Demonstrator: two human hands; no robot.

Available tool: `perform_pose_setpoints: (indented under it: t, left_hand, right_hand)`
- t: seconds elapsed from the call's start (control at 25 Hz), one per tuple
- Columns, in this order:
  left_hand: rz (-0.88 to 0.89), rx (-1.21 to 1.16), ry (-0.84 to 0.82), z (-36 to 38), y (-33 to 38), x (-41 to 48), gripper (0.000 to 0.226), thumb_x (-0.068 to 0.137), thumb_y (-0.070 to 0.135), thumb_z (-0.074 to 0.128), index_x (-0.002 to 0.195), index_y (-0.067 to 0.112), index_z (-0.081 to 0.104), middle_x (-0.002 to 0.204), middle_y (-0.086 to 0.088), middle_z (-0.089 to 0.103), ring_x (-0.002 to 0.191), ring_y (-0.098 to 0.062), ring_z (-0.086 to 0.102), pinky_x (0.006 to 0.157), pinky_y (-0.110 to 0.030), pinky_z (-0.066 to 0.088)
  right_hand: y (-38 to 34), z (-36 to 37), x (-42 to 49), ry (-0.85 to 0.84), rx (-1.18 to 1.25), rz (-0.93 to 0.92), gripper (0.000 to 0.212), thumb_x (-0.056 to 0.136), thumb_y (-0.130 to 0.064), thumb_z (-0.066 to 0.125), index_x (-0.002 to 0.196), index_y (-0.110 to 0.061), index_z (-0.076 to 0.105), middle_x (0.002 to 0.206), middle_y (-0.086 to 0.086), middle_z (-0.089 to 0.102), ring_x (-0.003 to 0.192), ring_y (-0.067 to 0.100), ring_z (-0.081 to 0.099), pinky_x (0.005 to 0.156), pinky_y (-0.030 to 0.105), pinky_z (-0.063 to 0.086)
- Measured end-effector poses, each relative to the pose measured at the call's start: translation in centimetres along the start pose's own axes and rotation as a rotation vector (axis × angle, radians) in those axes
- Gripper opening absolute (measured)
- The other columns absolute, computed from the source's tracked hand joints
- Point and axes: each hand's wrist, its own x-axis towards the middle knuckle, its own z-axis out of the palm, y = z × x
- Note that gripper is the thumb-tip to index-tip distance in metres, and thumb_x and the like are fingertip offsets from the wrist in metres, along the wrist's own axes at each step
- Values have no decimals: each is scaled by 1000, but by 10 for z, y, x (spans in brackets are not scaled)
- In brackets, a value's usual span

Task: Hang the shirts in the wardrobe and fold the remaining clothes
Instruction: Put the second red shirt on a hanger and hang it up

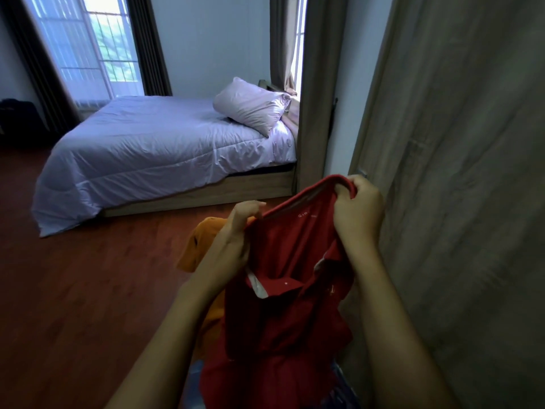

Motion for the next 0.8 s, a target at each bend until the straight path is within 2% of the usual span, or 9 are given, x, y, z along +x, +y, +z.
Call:
perform_pose_setpoints:
  t: [0.12, 0.16, 0.2, 0.28, 0.4, 0.48, 0.6, 0.8]
  left_hand:
    - [59, 42, -133, -17, 19, -1, 33, 63, -16, 45, 73, 14, 55, 114, -1, 52, 100, 4, 51, 85, -6, 33]
    - [43, 45, -181, -23, 24, -3, 34, 62, -16, 46, 67, 15, 57, 111, 2, 53, 97, 5, 51, 83, -5, 33]
    - [25, 29, -201, -26, 29, -5, 38, 61, -15, 44, 70, 17, 62, 110, 4, 53, 97, 4, 52, 83, -5, 34]
    - [-9, 1, -150, -31, 40, -10, 53, 62, -14, 40, 94, 17, 68, 113, 3, 55, 103, -1, 52, 88, -4, 34]
    - [-53, 5, -59, -39, 62, -19, 62, 67, -17, 40, 119, 12, 58, 122, -5, 53, 112, -2, 46, 95, -1, 27]
    - [-47, -7, -22, -49, 82, -24, 65, 66, -17, 40, 124, 9, 53, 125, -8, 50, 113, 1, 41, 98, 0, 22]
    - [-12, -73, 17, -58, 114, -28, 69, 61, -6, 35, 128, 5, 48, 126, -6, 47, 116, 3, 37, 102, -1, 18]
    - [27, -195, 7, -50, 171, -42, 68, 62, -1, 33, 129, 2, 46, 126, -4, 45, 117, 1, 36, 103, -2, 18]
  right_hand:
    - [-12, -22, -12, 26, 17, 34, 13, 88, -14, 56, 91, -13, 69, 88, 2, 69, 82, 20, 62, 73, 27, 45]
    - [-20, -31, -15, 34, 24, 19, 13, 87, -13, 57, 92, -13, 69, 88, 2, 69, 83, 20, 62, 75, 29, 48]
    - [-28, -41, -18, 45, 30, 1, 13, 86, -12, 57, 91, -14, 69, 86, 2, 69, 83, 20, 63, 77, 31, 50]
    - [-44, -59, -26, 74, 37, -32, 13, 84, -11, 59, 89, -16, 70, 82, -2, 68, 82, 18, 63, 77, 30, 50]
    - [-62, -87, -49, 103, 73, -49, 14, 83, -10, 61, 86, -21, 69, 77, -8, 65, 78, 11, 62, 74, 24, 48]
    - [-74, -109, -67, 136, 106, -62, 16, 82, -8, 62, 84, -23, 69, 74, -13, 64, 72, 5, 61, 69, 17, 47]
    - [-89, -146, -89, 196, 173, -64, 18, 80, -7, 64, 80, -24, 67, 71, -15, 64, 67, -2, 60, 63, 10, 46]
    - [-90, -204, -134, 261, 269, -17, 20, 79, -4, 65, 73, -24, 66, 72, -10, 68, 67, 1, 62, 66, 18, 48]
